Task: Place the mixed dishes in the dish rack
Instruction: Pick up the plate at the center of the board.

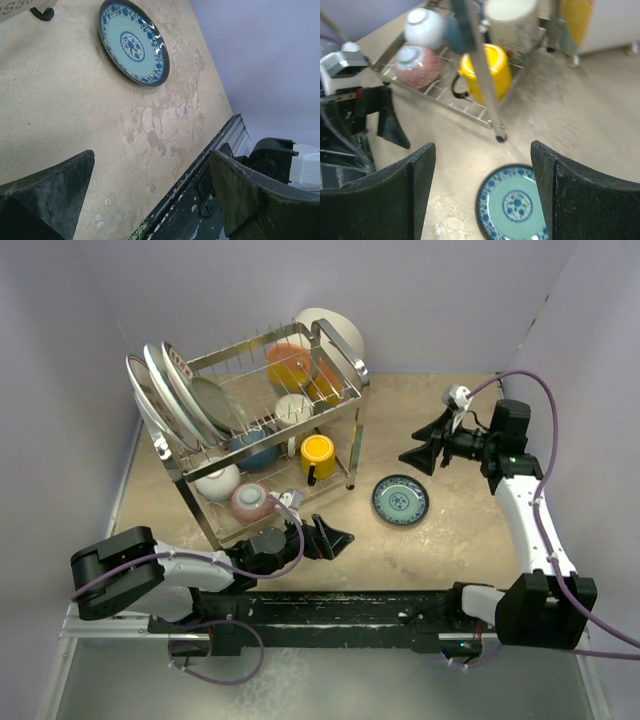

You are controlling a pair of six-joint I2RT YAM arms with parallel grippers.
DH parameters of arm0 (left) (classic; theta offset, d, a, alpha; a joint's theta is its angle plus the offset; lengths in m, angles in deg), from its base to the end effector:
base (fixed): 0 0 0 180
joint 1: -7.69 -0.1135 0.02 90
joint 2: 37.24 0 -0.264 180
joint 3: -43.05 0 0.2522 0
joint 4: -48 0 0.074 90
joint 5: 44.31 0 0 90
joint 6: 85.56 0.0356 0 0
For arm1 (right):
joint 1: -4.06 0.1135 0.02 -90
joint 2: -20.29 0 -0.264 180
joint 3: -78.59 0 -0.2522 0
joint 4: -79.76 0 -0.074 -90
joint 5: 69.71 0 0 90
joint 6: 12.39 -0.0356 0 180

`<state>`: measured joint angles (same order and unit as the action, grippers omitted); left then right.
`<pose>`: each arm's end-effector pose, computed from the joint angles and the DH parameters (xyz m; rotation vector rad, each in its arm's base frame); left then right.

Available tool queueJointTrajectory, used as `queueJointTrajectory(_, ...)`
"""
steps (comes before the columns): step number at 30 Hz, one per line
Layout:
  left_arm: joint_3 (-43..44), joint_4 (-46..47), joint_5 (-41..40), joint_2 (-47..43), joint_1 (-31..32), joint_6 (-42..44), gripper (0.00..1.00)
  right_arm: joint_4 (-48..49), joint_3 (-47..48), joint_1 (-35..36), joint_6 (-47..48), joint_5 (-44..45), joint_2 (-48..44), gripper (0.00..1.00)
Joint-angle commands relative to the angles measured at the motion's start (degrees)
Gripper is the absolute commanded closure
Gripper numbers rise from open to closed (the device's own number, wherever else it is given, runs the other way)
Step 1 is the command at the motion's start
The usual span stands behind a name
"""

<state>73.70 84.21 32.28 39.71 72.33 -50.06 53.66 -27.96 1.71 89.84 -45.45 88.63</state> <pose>0.1109 -0.2148 0.1693 -0.0187 1.9350 -1.2764 0.2576 0.0219 0.3496 -0.8740 1.5839 0.9155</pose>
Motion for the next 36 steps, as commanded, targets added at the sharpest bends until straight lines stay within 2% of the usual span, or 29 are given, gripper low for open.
queueJointTrajectory(1, -0.6, 5.2, 1.0, 0.7, -0.3, -0.6, 0.01, 2.9, -0.3, -4.8, -0.5, 5.9, 2.1, 0.22)
queueJointTrajectory(6, -1.0, 6.3, 2.1, 1.7, -0.3, -2.1, 0.01, -13.8, 8.1, -8.8, 9.1, 9.0, 15.4, 0.22)
queueJointTrajectory(8, -1.3, 7.1, 2.3, 1.9, -0.3, -2.5, 0.01, -22.8, 11.9, -9.6, 15.8, 10.9, 21.1, 0.22)
queueJointTrajectory(12, -1.6, 8.1, 2.9, 2.6, -0.3, -3.4, 0.01, -30.6, 15.6, -10.8, 22.1, 14.4, 29.9, 0.22)
queueJointTrajectory(20, -1.8, 9.3, 3.2, 3.6, -0.3, -3.6, 0.01, -27.3, 14.2, -10.8, 21.3, 24.6, 31.9, 0.22)
queueJointTrajectory(27, -1.7, 9.8, 3.4, 4.4, -0.3, -4.2, 0.01, -29.1, 14.8, -10.8, 21.8, 23.8, 35.4, 0.26)
queueJointTrajectory(36, -1.6, 11.4, 3.9, 6.0, -0.3, -4.9, 0.01, -30.1, 15.3, -10.7, 21.6, 22.6, 38.8, 0.40)
